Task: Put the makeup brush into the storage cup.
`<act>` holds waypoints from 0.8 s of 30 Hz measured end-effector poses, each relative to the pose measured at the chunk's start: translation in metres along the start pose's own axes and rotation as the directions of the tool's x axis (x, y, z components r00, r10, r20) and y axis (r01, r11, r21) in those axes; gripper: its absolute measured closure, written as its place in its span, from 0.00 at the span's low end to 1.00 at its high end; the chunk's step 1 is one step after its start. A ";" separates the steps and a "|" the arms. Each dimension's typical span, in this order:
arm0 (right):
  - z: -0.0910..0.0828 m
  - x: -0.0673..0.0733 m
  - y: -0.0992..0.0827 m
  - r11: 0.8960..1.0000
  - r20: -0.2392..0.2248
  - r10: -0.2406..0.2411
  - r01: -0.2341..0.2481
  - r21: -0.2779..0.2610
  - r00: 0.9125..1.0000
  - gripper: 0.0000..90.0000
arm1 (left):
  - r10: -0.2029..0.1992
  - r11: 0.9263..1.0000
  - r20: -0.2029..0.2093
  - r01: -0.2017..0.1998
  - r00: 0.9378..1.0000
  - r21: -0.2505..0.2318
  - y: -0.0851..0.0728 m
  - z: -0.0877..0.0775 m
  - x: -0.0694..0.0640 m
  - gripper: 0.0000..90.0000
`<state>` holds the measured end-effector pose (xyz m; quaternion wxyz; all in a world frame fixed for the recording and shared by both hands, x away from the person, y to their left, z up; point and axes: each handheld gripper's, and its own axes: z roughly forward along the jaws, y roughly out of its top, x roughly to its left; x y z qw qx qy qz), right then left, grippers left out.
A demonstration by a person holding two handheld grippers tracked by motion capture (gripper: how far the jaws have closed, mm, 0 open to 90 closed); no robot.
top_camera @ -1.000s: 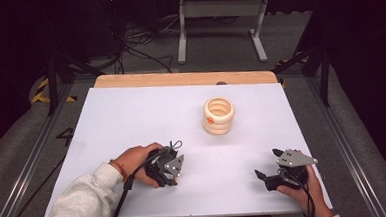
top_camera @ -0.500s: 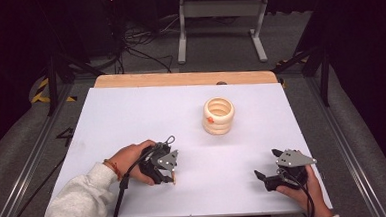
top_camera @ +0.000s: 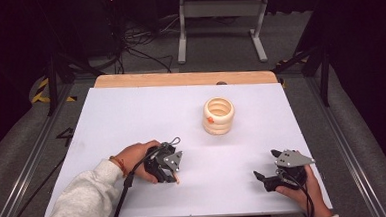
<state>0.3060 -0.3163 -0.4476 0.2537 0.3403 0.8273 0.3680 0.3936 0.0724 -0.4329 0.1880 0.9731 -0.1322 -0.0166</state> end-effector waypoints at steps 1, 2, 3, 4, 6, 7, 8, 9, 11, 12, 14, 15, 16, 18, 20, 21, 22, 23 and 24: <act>0.000 0.001 0.000 1.000 -0.001 -0.001 0.001 0.002 1.000 0.07 | 0.001 1.000 0.001 -0.001 1.000 -0.004 0.000 0.000 0.001 0.66; 0.001 0.001 0.000 1.000 -0.004 -0.005 0.005 0.002 1.000 0.07 | 0.003 1.000 0.002 -0.003 1.000 0.002 0.000 0.000 0.001 0.68; 0.001 0.001 0.000 1.000 -0.005 -0.006 0.006 0.004 1.000 0.07 | -0.007 1.000 0.009 0.007 1.000 0.005 0.001 0.000 0.000 0.68; 0.001 0.001 0.001 1.000 -0.005 -0.007 0.007 0.005 1.000 0.07 | -0.009 1.000 0.008 0.009 1.000 0.012 0.002 0.000 0.000 0.69; 0.001 0.002 0.001 1.000 -0.006 -0.007 0.007 0.009 1.000 0.07 | -0.002 0.999 0.015 0.001 1.000 0.041 0.006 0.000 -0.001 0.73; 0.001 0.002 0.001 1.000 -0.006 -0.009 0.009 0.010 1.000 0.07 | -0.001 0.998 0.016 0.001 1.000 0.058 0.009 0.000 -0.002 0.74; 0.001 0.002 0.001 1.000 -0.006 -0.012 0.012 0.009 1.000 0.07 | 0.010 0.997 0.015 -0.011 1.000 0.073 0.011 0.000 -0.003 0.77; 0.001 0.002 0.001 1.000 -0.003 -0.013 0.013 0.003 1.000 0.07 | 0.025 0.996 0.016 -0.026 1.000 0.086 0.014 0.001 -0.005 0.80; -0.003 0.002 0.002 0.999 0.005 -0.011 0.011 -0.039 1.000 0.07 | 0.049 0.994 0.000 -0.049 0.999 0.098 0.015 0.000 -0.005 0.93; -0.004 0.001 0.002 0.999 0.007 -0.003 0.003 -0.051 1.000 0.07 | 0.054 0.993 0.000 -0.054 0.999 0.102 0.016 0.000 -0.005 0.93; -0.004 0.001 0.002 0.999 0.009 -0.004 0.004 -0.043 1.000 0.07 | 0.060 0.992 -0.008 -0.058 0.998 0.110 0.017 0.000 -0.006 0.93; -0.004 0.001 0.002 0.999 0.011 -0.009 0.010 -0.038 1.000 0.07 | 0.060 0.992 -0.008 -0.058 0.998 0.110 0.017 0.000 -0.006 0.93; -0.004 0.002 0.002 0.999 0.009 -0.011 0.011 -0.032 1.000 0.07 | 0.052 0.992 -0.021 -0.050 0.998 0.114 0.017 0.000 -0.008 0.93; -0.004 0.002 0.002 1.000 0.008 -0.012 0.012 -0.029 1.000 0.08 | 0.053 0.992 -0.041 -0.048 0.998 0.117 0.018 0.000 -0.008 0.93; -0.004 0.002 0.002 0.999 0.004 -0.008 0.008 -0.034 1.000 0.07 | 0.049 0.993 -0.085 -0.040 0.995 0.114 0.018 -0.003 -0.008 0.93; -0.004 0.002 0.002 0.999 0.004 -0.007 0.007 -0.034 1.000 0.07 | 0.038 0.994 -0.102 -0.028 0.994 0.102 0.018 -0.006 -0.008 0.93; -0.005 0.001 0.002 0.999 0.006 -0.008 0.008 -0.034 1.000 0.07 | 0.047 0.995 -0.108 -0.037 0.993 0.093 0.019 -0.008 -0.006 0.93; -0.005 0.001 0.002 0.999 0.007 -0.006 0.006 -0.034 1.000 0.07 | 0.047 0.995 -0.108 -0.037 0.993 0.093 0.019 -0.008 -0.006 0.93; -0.005 0.001 0.002 0.999 0.007 -0.006 0.006 -0.034 1.000 0.07 | 0.044 0.996 -0.126 -0.034 0.991 0.079 0.019 -0.011 -0.005 0.93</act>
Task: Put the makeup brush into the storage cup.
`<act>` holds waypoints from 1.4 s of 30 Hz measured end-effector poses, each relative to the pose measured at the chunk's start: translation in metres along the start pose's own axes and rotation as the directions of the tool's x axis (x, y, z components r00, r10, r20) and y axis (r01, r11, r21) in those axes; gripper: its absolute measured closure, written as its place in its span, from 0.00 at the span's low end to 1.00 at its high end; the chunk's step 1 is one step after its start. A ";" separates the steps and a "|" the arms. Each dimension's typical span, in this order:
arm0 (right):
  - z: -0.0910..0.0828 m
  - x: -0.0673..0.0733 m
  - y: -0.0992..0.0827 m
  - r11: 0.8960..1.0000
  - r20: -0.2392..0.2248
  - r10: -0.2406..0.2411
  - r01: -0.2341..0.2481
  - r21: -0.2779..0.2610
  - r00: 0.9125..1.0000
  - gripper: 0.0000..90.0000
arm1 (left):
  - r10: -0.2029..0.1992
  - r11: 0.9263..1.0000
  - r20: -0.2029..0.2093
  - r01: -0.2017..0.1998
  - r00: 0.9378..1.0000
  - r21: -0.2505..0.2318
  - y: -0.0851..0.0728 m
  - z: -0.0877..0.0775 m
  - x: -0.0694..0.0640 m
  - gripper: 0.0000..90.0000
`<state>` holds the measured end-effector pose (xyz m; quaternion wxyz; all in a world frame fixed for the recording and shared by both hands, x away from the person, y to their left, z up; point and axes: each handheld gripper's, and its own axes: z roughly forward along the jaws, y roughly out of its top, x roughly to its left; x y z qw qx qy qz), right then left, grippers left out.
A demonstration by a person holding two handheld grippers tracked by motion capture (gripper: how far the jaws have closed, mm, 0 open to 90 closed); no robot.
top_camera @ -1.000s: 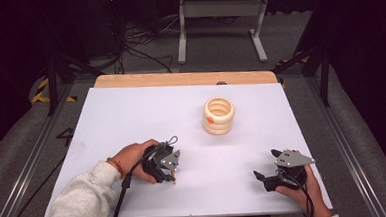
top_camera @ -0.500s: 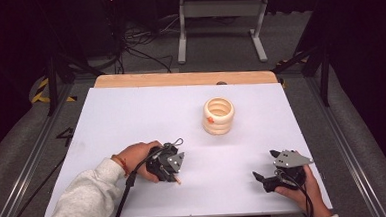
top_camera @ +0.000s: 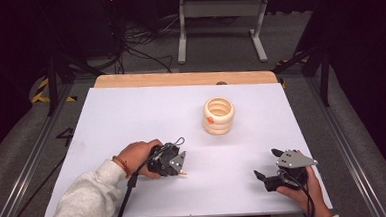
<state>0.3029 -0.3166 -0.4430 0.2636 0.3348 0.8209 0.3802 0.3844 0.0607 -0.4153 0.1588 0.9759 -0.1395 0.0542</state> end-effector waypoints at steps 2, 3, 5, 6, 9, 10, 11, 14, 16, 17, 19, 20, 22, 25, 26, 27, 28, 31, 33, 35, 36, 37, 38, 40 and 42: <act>-0.001 -0.002 0.000 1.000 -0.008 0.020 -0.020 -0.008 1.000 0.08 | -0.005 0.999 -0.034 0.004 0.999 -0.039 0.001 -0.008 0.001 0.93; -0.001 -0.003 0.000 0.999 -0.013 0.032 -0.033 -0.016 0.999 0.08 | -0.019 0.998 -0.046 0.017 0.999 -0.059 0.001 -0.011 0.001 0.93; -0.002 -0.004 -0.001 0.999 -0.005 0.037 -0.037 -0.013 0.999 0.08 | -0.031 0.995 -0.075 0.023 0.997 -0.095 0.002 -0.018 0.001 0.93; -0.002 -0.004 -0.001 0.999 -0.003 0.037 -0.037 -0.013 0.999 0.08 | -0.044 0.992 -0.086 0.033 0.995 -0.120 0.003 -0.022 0.001 0.93; -0.002 -0.005 -0.001 0.999 0.001 0.036 -0.036 -0.015 0.999 0.08 | -0.072 0.981 -0.121 0.048 0.990 -0.189 0.005 -0.032 0.001 0.93; -0.002 -0.005 -0.001 0.999 0.001 0.038 -0.038 -0.017 0.999 0.08 | -0.086 0.974 -0.115 0.059 0.990 -0.219 0.005 -0.036 0.001 0.93; -0.002 -0.004 -0.001 0.999 0.003 0.037 -0.037 -0.016 0.999 0.08 | -0.091 0.971 -0.119 0.062 0.989 -0.231 0.005 -0.039 0.001 0.93; -0.002 -0.003 -0.001 0.999 -0.004 0.032 -0.032 -0.018 0.999 0.10 | -0.123 0.963 -0.131 0.087 0.984 -0.257 0.005 -0.044 0.001 0.93; -0.002 -0.003 -0.001 0.999 -0.009 0.031 -0.031 -0.024 0.999 0.10 | -0.168 0.950 -0.143 0.121 0.975 -0.286 0.002 -0.046 0.003 0.93; -0.003 -0.003 0.000 0.999 -0.006 0.033 -0.033 -0.034 0.999 0.11 | -0.185 0.940 -0.143 0.133 0.972 -0.313 0.000 -0.047 0.004 0.93; -0.004 -0.003 0.000 0.997 -0.014 0.049 -0.050 -0.056 0.999 0.12 | -0.214 0.924 -0.151 0.150 0.965 -0.351 -0.002 -0.049 0.004 0.93; -0.004 -0.003 0.001 0.996 -0.018 0.056 -0.057 -0.061 0.998 0.12 | -0.227 0.913 -0.145 0.158 0.963 -0.376 -0.003 -0.051 0.005 0.93; -0.004 -0.001 0.002 0.996 -0.023 0.062 -0.064 -0.069 0.998 0.12 | -0.246 0.901 -0.148 0.170 0.958 -0.400 -0.004 -0.052 0.005 0.93; -0.003 0.001 0.004 0.997 -0.034 0.050 -0.052 -0.065 0.998 0.09 | -0.266 0.884 -0.154 0.178 0.952 -0.432 -0.004 -0.055 0.005 0.93; -0.003 0.001 0.004 0.997 -0.037 0.047 -0.050 -0.064 0.998 0.09 | -0.279 0.873 -0.144 0.189 0.949 -0.450 -0.004 -0.056 0.005 0.93; -0.003 0.002 0.005 0.997 -0.052 0.043 -0.047 -0.066 0.998 0.10 | -0.281 0.869 -0.149 0.185 0.948 -0.459 -0.004 -0.056 0.005 0.93; -0.002 0.003 0.005 0.997 -0.053 0.039 -0.043 -0.067 0.998 0.11 | -0.289 0.866 -0.159 0.187 0.944 -0.464 -0.004 -0.056 0.005 0.93; -0.002 0.003 0.005 0.996 -0.047 0.048 -0.051 -0.067 0.998 0.12 | -0.305 0.853 -0.152 0.199 0.940 -0.482 -0.005 -0.056 0.007 0.93; -0.001 0.003 0.005 0.997 -0.048 0.048 -0.051 -0.065 0.998 0.12 | -0.325 0.837 -0.141 0.215 0.935 -0.504 -0.006 -0.056 0.007 0.93; -0.001 0.002 0.004 0.996 -0.043 0.053 -0.056 -0.064 0.998 0.11 | -0.340 0.826 -0.146 0.221 0.929 -0.518 -0.007 -0.056 0.007 0.93; 0.000 0.002 0.004 0.996 -0.046 0.058 -0.061 -0.067 0.997 0.11 | -0.345 0.820 -0.140 0.225 0.928 -0.527 -0.008 -0.057 0.008 0.93; 0.000 0.001 0.004 0.996 -0.045 0.062 -0.065 -0.069 0.997 0.11 | -0.350 0.811 -0.135 0.228 0.927 -0.538 -0.008 -0.056 0.008 0.93; 0.000 0.001 0.004 0.996 -0.042 0.062 -0.064 -0.069 0.997 0.11 | -0.353 0.808 -0.132 0.230 0.926 -0.542 -0.008 -0.056 0.009 0.93; 0.000 0.001 0.004 0.995 -0.044 0.065 -0.068 -0.075 0.997 0.11 | -0.365 0.789 -0.119 0.238 0.924 -0.566 -0.008 -0.056 0.009 0.93; 0.000 0.001 0.004 0.994 -0.043 0.067 -0.070 -0.079 0.997 0.12 | -0.376 0.781 -0.116 0.246 0.919 -0.574 -0.009 -0.057 0.009 0.93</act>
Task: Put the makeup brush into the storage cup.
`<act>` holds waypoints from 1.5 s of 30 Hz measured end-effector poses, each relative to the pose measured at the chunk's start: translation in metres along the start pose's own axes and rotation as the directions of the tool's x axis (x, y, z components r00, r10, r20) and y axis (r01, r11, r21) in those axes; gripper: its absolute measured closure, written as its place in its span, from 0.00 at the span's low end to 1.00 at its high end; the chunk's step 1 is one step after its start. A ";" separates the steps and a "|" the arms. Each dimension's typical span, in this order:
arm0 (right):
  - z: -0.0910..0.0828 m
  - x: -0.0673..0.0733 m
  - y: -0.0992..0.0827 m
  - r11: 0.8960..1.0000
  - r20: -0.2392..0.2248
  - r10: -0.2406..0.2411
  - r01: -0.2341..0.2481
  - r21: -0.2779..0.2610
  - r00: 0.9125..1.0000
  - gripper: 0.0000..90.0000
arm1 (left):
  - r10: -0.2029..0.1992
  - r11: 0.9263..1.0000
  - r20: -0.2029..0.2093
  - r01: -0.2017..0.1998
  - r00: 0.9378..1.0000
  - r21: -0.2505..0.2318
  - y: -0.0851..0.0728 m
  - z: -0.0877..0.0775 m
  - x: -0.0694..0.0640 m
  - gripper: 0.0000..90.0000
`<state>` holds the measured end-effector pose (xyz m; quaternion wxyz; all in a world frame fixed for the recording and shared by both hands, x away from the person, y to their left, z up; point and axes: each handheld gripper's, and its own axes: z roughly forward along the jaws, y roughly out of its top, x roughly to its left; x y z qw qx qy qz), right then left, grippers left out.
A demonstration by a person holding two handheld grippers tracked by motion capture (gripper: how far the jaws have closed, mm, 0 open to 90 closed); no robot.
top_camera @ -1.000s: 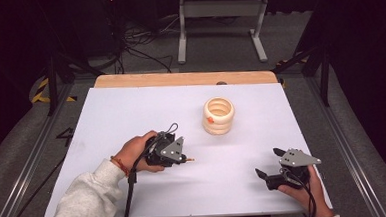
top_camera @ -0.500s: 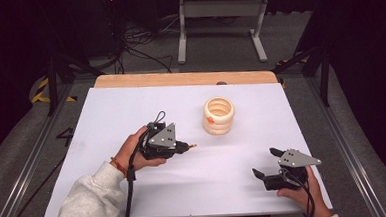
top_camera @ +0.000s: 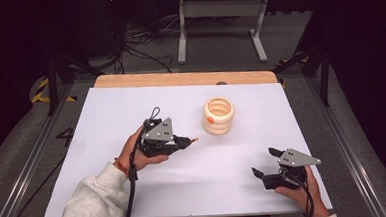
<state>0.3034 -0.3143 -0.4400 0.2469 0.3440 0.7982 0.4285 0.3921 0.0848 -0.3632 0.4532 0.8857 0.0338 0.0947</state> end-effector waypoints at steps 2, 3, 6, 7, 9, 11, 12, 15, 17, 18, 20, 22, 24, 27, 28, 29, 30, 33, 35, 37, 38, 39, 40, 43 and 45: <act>0.000 0.000 0.000 1.000 -0.001 0.003 -0.003 -0.005 1.000 0.13 | -0.014 1.000 0.001 0.014 1.000 -0.013 0.000 -0.001 0.000 0.93; 0.000 0.000 0.000 1.000 -0.003 0.004 -0.004 -0.006 1.000 0.13 | -0.017 1.000 0.002 0.017 1.000 -0.017 0.000 -0.001 0.000 0.93; 0.001 0.000 0.000 1.000 -0.002 -0.002 0.002 -0.005 1.000 0.13 | -0.020 0.999 -0.002 0.020 1.000 -0.036 0.000 -0.003 0.001 0.93; 0.001 0.000 0.001 1.000 -0.006 0.000 0.000 -0.008 1.000 0.14 | -0.029 0.998 -0.006 0.029 1.000 -0.048 0.000 -0.003 0.001 0.93; 0.001 0.000 0.001 1.000 -0.015 0.007 -0.007 -0.019 1.000 0.15 | -0.036 0.997 0.001 0.036 0.999 -0.063 0.000 -0.005 0.001 0.93; 0.001 0.000 0.002 1.000 -0.019 0.006 -0.006 -0.026 1.000 0.16 | -0.047 0.996 0.004 0.048 0.999 -0.078 0.001 -0.005 0.002 0.93; 0.001 0.000 0.003 1.000 -0.024 0.007 -0.008 -0.030 1.000 0.17 | -0.044 0.996 0.003 0.044 0.999 -0.084 0.001 -0.006 0.002 0.93; 0.000 0.001 0.004 0.998 -0.050 0.012 -0.015 -0.053 0.999 0.26 | -0.056 0.994 0.003 0.056 0.998 -0.096 0.002 -0.005 0.001 0.93; -0.001 0.000 0.006 0.998 -0.067 0.014 -0.019 -0.064 0.998 0.28 | -0.056 0.993 0.007 0.056 0.998 -0.106 0.003 -0.005 0.001 0.93; -0.002 0.000 0.007 0.997 -0.085 0.021 -0.028 -0.076 0.996 0.29 | -0.062 0.992 0.013 0.063 0.998 -0.109 0.003 -0.005 0.001 0.93; -0.002 0.001 0.009 0.996 -0.091 0.018 -0.025 -0.085 0.996 0.29 | -0.060 0.992 0.009 0.061 0.998 -0.115 0.004 -0.005 0.001 0.93; -0.002 0.001 0.011 0.995 -0.088 0.014 -0.023 -0.096 0.996 0.28 | -0.061 0.990 0.013 0.063 0.998 -0.126 0.006 -0.004 0.001 0.93; -0.002 0.002 0.013 0.995 -0.085 0.006 -0.014 -0.095 0.996 0.27 | -0.063 0.989 0.019 0.065 0.998 -0.133 0.007 -0.003 0.001 0.93; -0.001 0.002 0.015 0.996 -0.080 -0.005 -0.002 -0.089 0.997 0.27 | -0.073 0.986 0.026 0.076 0.997 -0.146 0.008 -0.003 0.000 0.93; -0.001 0.004 0.017 0.996 -0.082 -0.020 0.013 -0.084 0.996 0.28 | -0.068 0.987 0.018 0.070 0.998 -0.147 0.009 -0.002 0.000 0.93; 0.000 0.004 0.019 0.997 -0.088 -0.024 0.017 -0.080 0.996 0.28 | -0.068 0.987 0.018 0.070 0.998 -0.147 0.009 -0.002 0.000 0.93; 0.000 0.004 0.019 0.997 -0.088 -0.024 0.017 -0.080 0.996 0.28 | -0.066 0.987 0.022 0.069 0.998 -0.149 0.010 -0.001 0.000 0.93; 0.006 0.007 0.022 0.997 -0.105 -0.039 0.032 -0.067 0.994 0.27 | -0.065 0.984 0.028 0.069 0.997 -0.163 0.012 0.001 0.000 0.93; 0.010 0.009 0.024 0.998 -0.119 -0.043 0.036 -0.060 0.992 0.27 | -0.071 0.981 0.036 0.077 0.997 -0.179 0.014 0.004 -0.001 0.93; 0.014 0.011 0.026 0.998 -0.121 -0.053 0.047 -0.051 0.991 0.27 | -0.063 0.981 0.040 0.069 0.997 -0.182 0.015 0.007 -0.001 0.93; 0.016 0.013 0.028 0.997 -0.128 -0.057 0.051 -0.050 0.990 0.27 | -0.065 0.980 0.041 0.072 0.997 -0.184 0.016 0.008 -0.001 0.93; 0.018 0.014 0.029 0.997 -0.134 -0.063 0.057 -0.048 0.989 0.27 | -0.071 0.979 0.043 0.078 0.997 -0.190 0.016 0.009 -0.001 0.93; 0.020 0.016 0.031 0.997 -0.132 -0.073 0.067 -0.045 0.989 0.27 | -0.069 0.978 0.049 0.077 0.996 -0.195 0.016 0.010 -0.001 0.93; 0.025 0.019 0.033 0.996 -0.143 -0.076 0.070 -0.046 0.987 0.27 | -0.080 0.976 0.043 0.087 0.996 -0.200 0.016 0.013 -0.001 0.93; 0.029 0.021 0.036 0.996 -0.151 -0.083 0.076 -0.048 0.985 0.27 | -0.079 0.975 0.044 0.086 0.996 -0.205 0.017 0.014 -0.001 0.93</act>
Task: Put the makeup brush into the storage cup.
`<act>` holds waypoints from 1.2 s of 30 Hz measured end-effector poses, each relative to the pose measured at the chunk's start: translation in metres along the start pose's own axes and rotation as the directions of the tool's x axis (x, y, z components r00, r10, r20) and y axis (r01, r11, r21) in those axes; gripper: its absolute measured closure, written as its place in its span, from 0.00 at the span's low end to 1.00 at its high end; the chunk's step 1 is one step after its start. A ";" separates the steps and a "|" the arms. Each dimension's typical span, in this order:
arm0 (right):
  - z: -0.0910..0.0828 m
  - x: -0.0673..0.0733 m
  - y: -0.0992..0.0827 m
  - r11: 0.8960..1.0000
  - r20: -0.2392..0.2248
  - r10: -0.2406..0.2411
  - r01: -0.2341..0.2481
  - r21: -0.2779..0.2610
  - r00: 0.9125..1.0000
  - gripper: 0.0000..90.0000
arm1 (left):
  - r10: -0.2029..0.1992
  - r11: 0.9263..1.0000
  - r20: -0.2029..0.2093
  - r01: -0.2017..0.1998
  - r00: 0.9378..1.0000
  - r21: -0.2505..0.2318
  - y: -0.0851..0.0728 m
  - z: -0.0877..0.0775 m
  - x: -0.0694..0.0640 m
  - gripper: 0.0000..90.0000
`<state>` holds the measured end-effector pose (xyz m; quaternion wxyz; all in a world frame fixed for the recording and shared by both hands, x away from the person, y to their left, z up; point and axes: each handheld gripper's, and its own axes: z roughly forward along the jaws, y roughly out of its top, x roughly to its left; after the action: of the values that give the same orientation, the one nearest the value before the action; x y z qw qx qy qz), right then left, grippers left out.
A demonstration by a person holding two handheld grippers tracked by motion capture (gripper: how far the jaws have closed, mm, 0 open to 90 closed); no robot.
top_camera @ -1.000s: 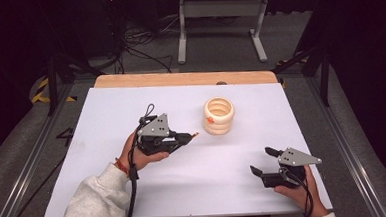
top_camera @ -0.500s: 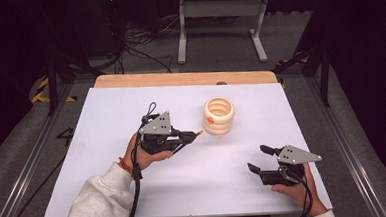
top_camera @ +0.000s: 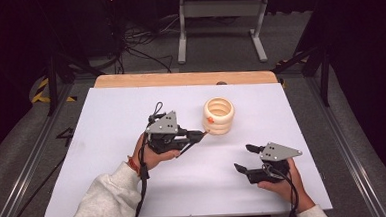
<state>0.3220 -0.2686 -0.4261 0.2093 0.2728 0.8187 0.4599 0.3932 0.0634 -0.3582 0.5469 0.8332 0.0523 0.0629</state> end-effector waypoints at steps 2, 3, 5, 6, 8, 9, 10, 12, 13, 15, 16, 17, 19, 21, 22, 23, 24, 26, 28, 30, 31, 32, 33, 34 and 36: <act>0.003 0.001 0.002 1.000 -0.003 -0.001 0.001 -0.007 1.000 0.28 | -0.002 1.000 -0.002 0.002 1.000 -0.001 0.000 0.002 -0.002 0.93; 0.005 0.002 0.004 1.000 -0.007 -0.001 0.001 -0.011 1.000 0.29 | 0.000 1.000 0.001 0.000 1.000 -0.004 0.000 0.004 -0.002 0.93; 0.008 0.003 0.007 1.000 -0.015 -0.004 0.004 -0.021 1.000 0.30 | 0.002 1.000 0.005 -0.002 1.000 -0.001 0.000 0.007 -0.004 0.93; 0.010 0.004 0.009 1.000 -0.020 -0.008 0.007 -0.028 1.000 0.31 | 0.003 1.000 0.009 -0.003 1.000 -0.004 0.000 0.009 -0.005 0.93; 0.013 0.006 0.013 0.999 -0.043 -0.003 0.001 -0.049 0.999 0.32 | -0.002 1.000 0.014 0.003 1.000 -0.010 0.000 0.012 -0.006 0.93; 0.015 0.007 0.015 0.999 -0.048 -0.002 0.000 -0.055 0.999 0.32 | 0.004 1.000 0.017 -0.004 1.000 -0.008 0.000 0.014 -0.006 0.93; 0.017 0.008 0.016 0.998 -0.059 -0.002 -0.002 -0.062 0.998 0.32 | 0.007 1.000 0.016 -0.007 1.000 -0.004 0.000 0.016 -0.008 0.93; 0.022 0.011 0.021 0.996 -0.082 -0.001 -0.006 -0.085 0.997 0.33 | 0.002 1.000 0.021 -0.001 1.000 -0.007 0.000 0.019 -0.009 0.93; 0.025 0.012 0.023 0.995 -0.093 0.003 -0.012 -0.096 0.996 0.33 | 0.001 1.000 0.019 -0.001 1.000 -0.007 0.000 0.020 -0.010 0.93; 0.027 0.014 0.026 0.994 -0.103 0.005 -0.016 -0.108 0.995 0.34 | -0.002 1.000 0.020 0.002 1.000 -0.009 -0.001 0.021 -0.010 0.93; 0.029 0.015 0.029 0.993 -0.114 0.006 -0.019 -0.115 0.993 0.35 | 0.001 1.000 0.026 0.000 1.000 -0.006 -0.001 0.022 -0.010 0.93; 0.031 0.016 0.031 0.992 -0.122 0.006 -0.021 -0.121 0.992 0.35 | -0.006 1.000 0.025 0.007 1.000 -0.011 -0.001 0.023 -0.010 0.93; 0.036 0.020 0.036 0.991 -0.127 0.001 -0.017 -0.129 0.992 0.37 | -0.009 1.000 0.024 0.010 1.000 -0.015 -0.002 0.024 -0.011 0.93; 0.041 0.023 0.039 0.991 -0.136 -0.002 -0.017 -0.134 0.991 0.39 | -0.011 1.000 0.027 0.011 1.000 -0.020 -0.002 0.024 -0.011 0.93; 0.044 0.024 0.041 0.991 -0.138 -0.001 -0.017 -0.134 0.990 0.40 | -0.010 1.000 0.028 0.010 1.000 -0.020 -0.003 0.024 -0.011 0.93; 0.047 0.026 0.042 0.991 -0.146 -0.001 -0.019 -0.135 0.989 0.40 | -0.009 1.000 0.024 0.010 1.000 -0.019 -0.003 0.025 -0.011 0.93; 0.049 0.028 0.044 0.990 -0.153 -0.001 -0.021 -0.139 0.988 0.41 | -0.008 1.000 0.027 0.008 1.000 -0.019 -0.003 0.025 -0.011 0.93; 0.052 0.030 0.047 0.989 -0.160 -0.004 -0.020 -0.150 0.987 0.44 | -0.012 1.000 0.030 0.013 0.999 -0.021 -0.003 0.025 -0.012 0.93; 0.054 0.031 0.050 0.986 -0.154 0.002 -0.027 -0.162 0.988 0.49 | -0.013 1.000 0.030 0.014 0.999 -0.026 -0.004 0.025 -0.012 0.93; 0.056 0.032 0.052 0.983 -0.172 0.007 -0.038 -0.180 0.985 0.53 | -0.007 1.000 0.030 0.008 1.000 -0.024 -0.004 0.026 -0.012 0.93; 0.056 0.032 0.052 0.983 -0.172 0.007 -0.038 -0.180 0.985 0.53 | -0.007 1.000 0.030 0.008 1.000 -0.024 -0.004 0.026 -0.012 0.93; 0.056 0.033 0.054 0.982 -0.171 0.004 -0.036 -0.185 0.985 0.57 | -0.011 1.000 0.030 0.012 1.000 -0.023 -0.004 0.027 -0.013 0.93; 0.057 0.033 0.054 0.980 -0.174 0.003 -0.037 -0.194 0.985 0.60 | -0.011 1.000 0.030 0.011 0.999 -0.022 -0.005 0.027 -0.013 0.93; 0.057 0.032 0.055 0.978 -0.182 0.007 -0.045 -0.205 0.983 0.62 | -0.010 1.000 0.029 0.011 1.000 -0.022 -0.005 0.027 -0.013 0.93; 0.057 0.032 0.055 0.975 -0.181 0.017 -0.057 -0.213 0.983 0.69 | -0.017 1.000 0.032 0.018 0.999 -0.025 -0.006 0.028 -0.012 0.93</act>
<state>0.3454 -0.1885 -0.4088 0.1551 0.2213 0.7738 0.5729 0.3858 0.0387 -0.3752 0.5588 0.8265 0.0501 0.0456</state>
